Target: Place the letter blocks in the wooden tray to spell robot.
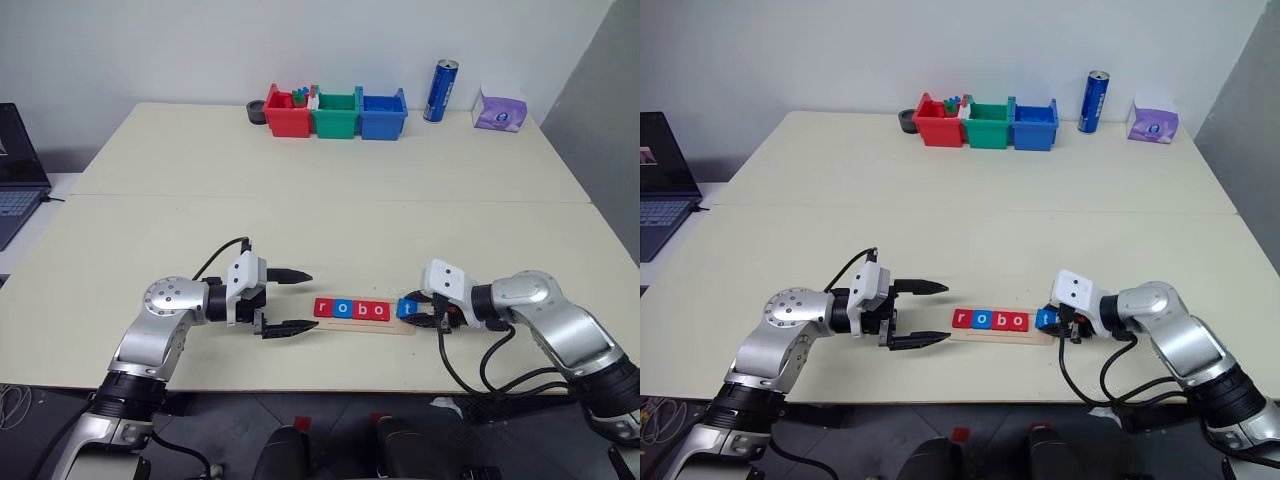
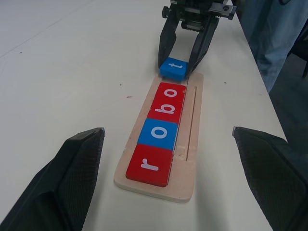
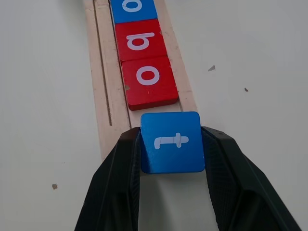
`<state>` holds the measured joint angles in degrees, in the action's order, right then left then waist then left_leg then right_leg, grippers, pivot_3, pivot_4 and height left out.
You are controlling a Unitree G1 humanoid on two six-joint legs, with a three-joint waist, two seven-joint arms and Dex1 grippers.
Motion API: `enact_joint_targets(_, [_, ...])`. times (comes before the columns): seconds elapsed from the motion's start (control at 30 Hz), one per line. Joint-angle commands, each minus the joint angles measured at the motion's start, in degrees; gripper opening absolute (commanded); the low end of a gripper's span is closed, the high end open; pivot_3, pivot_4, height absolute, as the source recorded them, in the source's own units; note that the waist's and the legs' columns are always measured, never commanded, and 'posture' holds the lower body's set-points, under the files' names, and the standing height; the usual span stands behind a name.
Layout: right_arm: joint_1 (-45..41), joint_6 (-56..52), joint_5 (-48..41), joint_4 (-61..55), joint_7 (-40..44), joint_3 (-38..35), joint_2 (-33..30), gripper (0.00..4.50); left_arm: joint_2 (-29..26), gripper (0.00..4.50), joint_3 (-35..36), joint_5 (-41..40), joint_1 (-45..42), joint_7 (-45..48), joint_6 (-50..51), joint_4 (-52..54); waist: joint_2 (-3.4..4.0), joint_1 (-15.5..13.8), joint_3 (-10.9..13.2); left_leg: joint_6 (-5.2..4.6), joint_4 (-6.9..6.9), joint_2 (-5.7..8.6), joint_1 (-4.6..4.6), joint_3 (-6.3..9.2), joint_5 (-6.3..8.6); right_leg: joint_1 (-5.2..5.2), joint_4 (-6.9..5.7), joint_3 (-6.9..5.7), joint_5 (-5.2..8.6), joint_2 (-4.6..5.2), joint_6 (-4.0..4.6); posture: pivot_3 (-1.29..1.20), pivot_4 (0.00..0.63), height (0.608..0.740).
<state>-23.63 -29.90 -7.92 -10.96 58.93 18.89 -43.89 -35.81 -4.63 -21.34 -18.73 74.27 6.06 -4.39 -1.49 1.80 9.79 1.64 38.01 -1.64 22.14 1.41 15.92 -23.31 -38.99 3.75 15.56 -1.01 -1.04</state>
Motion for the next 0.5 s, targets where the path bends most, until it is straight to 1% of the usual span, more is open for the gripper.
enact_joint_targets(0.03, [-1.2, 2.1, 0.5, 0.2, 1.6, 0.0, 0.0, 1.47, 0.0, 4.50, 1.5, -1.1, 0.3, -0.4, -0.7, 2.0, 0.00, 0.0, 0.0, 0.00, 0.00, 0.00, 0.00, 0.00, 0.00, 0.00, 0.00, 0.00, 0.00, 0.00, 0.00, 0.00, 0.150, 0.740])
enact_joint_targets(0.5, [-2.4, 0.8, 0.3, 0.3, 2.4, -0.3, 1.4, 1.47, 0.2, 4.50, 1.6, -0.6, 0.5, 0.2, -3.8, -1.2, 0.00, 0.0, 0.0, 0.00, 0.00, 0.00, 0.00, 0.00, 0.00, 0.00, -0.01, -0.01, -0.01, 0.01, 0.02, 0.00, 0.150, 0.740])
